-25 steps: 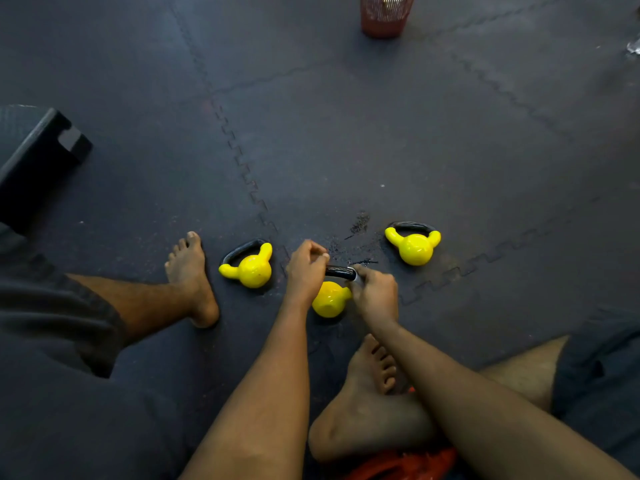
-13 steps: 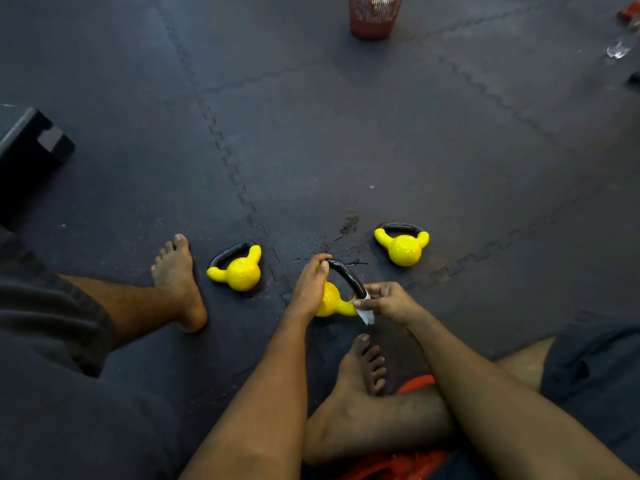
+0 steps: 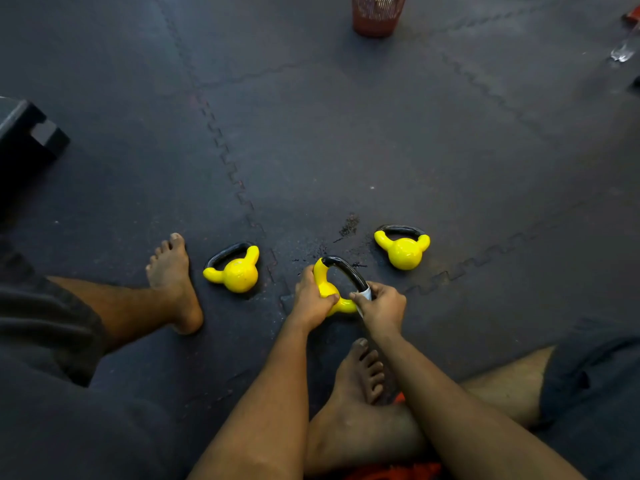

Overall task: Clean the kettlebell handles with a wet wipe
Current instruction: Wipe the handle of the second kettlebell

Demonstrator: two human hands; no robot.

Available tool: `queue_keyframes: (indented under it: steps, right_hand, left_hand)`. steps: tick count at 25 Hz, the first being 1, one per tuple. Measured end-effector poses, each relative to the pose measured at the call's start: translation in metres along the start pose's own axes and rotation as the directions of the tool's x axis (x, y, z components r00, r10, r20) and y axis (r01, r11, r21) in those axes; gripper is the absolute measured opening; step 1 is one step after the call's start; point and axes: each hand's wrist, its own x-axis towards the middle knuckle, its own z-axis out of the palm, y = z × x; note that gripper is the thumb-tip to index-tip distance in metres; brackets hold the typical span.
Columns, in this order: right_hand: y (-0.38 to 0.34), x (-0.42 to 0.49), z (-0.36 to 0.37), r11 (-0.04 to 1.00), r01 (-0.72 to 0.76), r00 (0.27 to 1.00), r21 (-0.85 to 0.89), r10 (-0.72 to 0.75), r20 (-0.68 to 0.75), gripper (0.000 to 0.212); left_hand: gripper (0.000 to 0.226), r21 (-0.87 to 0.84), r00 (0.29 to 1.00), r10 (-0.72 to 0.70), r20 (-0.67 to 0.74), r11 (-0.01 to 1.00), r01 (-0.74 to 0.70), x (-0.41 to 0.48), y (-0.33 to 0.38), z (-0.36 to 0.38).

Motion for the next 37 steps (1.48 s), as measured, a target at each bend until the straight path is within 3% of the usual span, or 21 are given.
queue_keyframes:
  steps: [2,4,9,11,16,20,27,30,37]
  right_hand:
    - [0.004,0.001,0.000,1.000,-0.026,1.000,-0.015,0.026,0.013,0.018]
    - [0.010,0.008,-0.006,0.999,-0.025,0.993,-0.021,0.028,0.113,0.020]
    - [0.009,0.006,-0.015,0.992,-0.013,0.920,0.129,-0.039,0.390,0.020]
    - [0.010,0.001,-0.011,0.986,-0.060,0.887,0.155,-0.019,0.462,0.024]
    - [0.016,-0.001,-0.003,0.976,-0.179,0.949,0.121,0.139,0.282,0.029]
    - [0.015,-0.007,-0.004,0.960,-0.255,0.965,0.118,0.245,0.090,0.033]
    - [0.014,-0.007,0.002,0.949,-0.277,0.940,0.153,0.235,0.246,0.028]
    - [0.008,-0.008,0.000,0.946,-0.303,0.940,0.118,0.276,0.200,0.035]
    - [-0.010,-0.036,-0.002,0.988,-0.139,0.978,-0.061,0.147,0.148,0.053]
  left_hand:
    - [0.076,0.054,1.000,0.009,0.005,0.998,-0.009,0.001,0.005,0.001]
    - [0.067,0.081,1.000,0.013,-0.001,0.997,-0.013,0.004,0.010,-0.001]
    - [0.020,-0.164,0.996,-0.073,-0.047,0.984,0.064,0.014,0.005,-0.008]
    - [0.023,-0.156,0.989,-0.055,-0.135,0.987,0.034,0.015,-0.007,-0.005]
    - [0.034,0.113,0.949,0.032,-0.312,0.994,0.003,0.005,-0.001,0.011]
    - [0.036,0.300,0.950,0.112,-0.292,0.954,-0.021,0.007,0.005,0.021]
    - [0.039,0.324,0.945,0.085,-0.317,0.946,0.024,0.015,0.009,0.020]
    - [0.039,0.343,0.946,0.103,-0.309,0.939,0.009,0.016,0.009,0.022]
    - [0.039,0.344,0.958,0.087,-0.273,0.939,0.012,0.016,0.010,0.018]
